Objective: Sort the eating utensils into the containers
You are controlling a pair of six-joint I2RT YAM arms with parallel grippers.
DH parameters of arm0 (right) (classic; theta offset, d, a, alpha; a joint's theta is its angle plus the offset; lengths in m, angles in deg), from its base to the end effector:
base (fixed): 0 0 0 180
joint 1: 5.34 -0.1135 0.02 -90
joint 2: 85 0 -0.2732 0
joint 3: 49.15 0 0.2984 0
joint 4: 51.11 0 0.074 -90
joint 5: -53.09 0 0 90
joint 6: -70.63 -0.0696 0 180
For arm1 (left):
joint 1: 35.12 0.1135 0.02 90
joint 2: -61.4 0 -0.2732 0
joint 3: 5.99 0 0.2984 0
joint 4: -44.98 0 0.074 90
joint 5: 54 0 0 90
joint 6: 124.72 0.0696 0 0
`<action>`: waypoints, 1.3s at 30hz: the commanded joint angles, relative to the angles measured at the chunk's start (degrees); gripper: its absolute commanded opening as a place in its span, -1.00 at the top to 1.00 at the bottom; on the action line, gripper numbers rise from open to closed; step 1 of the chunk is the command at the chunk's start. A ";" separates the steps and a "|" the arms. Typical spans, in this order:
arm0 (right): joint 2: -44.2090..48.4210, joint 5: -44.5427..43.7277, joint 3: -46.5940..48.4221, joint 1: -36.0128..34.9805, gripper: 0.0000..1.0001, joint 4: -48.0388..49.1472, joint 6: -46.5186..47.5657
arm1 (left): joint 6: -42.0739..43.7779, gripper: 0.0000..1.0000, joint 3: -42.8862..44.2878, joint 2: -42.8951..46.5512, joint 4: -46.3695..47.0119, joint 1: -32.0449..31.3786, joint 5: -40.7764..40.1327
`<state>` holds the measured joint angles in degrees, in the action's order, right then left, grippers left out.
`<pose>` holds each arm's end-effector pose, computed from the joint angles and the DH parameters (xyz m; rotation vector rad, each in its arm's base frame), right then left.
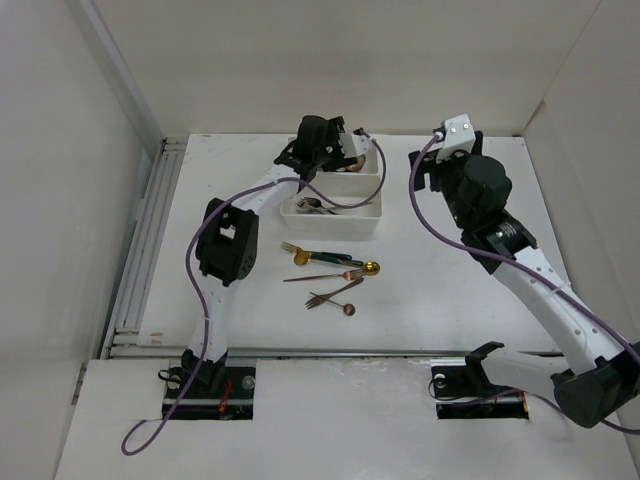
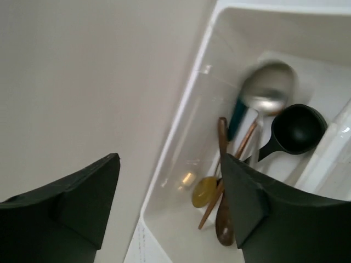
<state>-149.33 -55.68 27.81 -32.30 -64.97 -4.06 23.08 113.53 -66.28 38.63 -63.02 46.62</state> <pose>0.3067 0.1309 0.4220 -0.3295 1.5576 -0.1023 0.5421 -0.3016 0.2517 1.3334 1.2449 0.2000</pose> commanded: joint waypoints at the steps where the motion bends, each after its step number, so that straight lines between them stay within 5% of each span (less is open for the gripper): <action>1: 1.31 1.19 2.22 0.68 -0.74 3.23 0.60 | -1.19 -0.46 -2.70 7.34 9.85 0.13 -1.46; 7: 2.37 3.03 1.70 0.68 -0.74 3.23 -1.42 | -6.11 -0.57 -3.33 14.99 1.45 -0.93 -0.69; 11: 4.38 4.53 0.03 0.68 -0.74 3.23 -4.93 | -2.37 -0.31 -4.72 22.37 -20.14 -0.93 12.73; 13: 5.44 7.24 -1.54 0.68 -0.74 3.23 -5.64 | 5.09 -0.20 -6.13 25.19 -39.12 -2.24 21.97; 15: 7.03 8.56 -2.78 0.68 -0.74 3.23 -6.43 | 15.82 -0.13 -11.81 26.60 -53.60 -4.08 24.10; 17: 8.26 9.18 -4.18 0.16 -0.74 3.23 -7.22 | 20.05 -0.04 -17.62 28.53 -57.80 -7.60 24.11; 25: 12.04 9.18 -6.21 -2.48 -0.74 0.34 -9.07 | 12.61 0.03 -40.49 33.90 -46.58 -18.85 20.68; 33: 13.97 4.89 -6.83 -5.99 -0.74 -2.31 -10.30 | 11.81 0.49 -43.06 31.63 -38.66 -22.90 20.58; 39: 15.81 3.12 -7.36 -7.14 -0.74 -4.67 -10.83 | 13.04 0.49 -40.34 26.08 -41.11 -23.43 19.01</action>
<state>-135.30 -50.56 20.86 -38.57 -68.79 -13.77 34.87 71.24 -38.10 -0.62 -86.01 65.57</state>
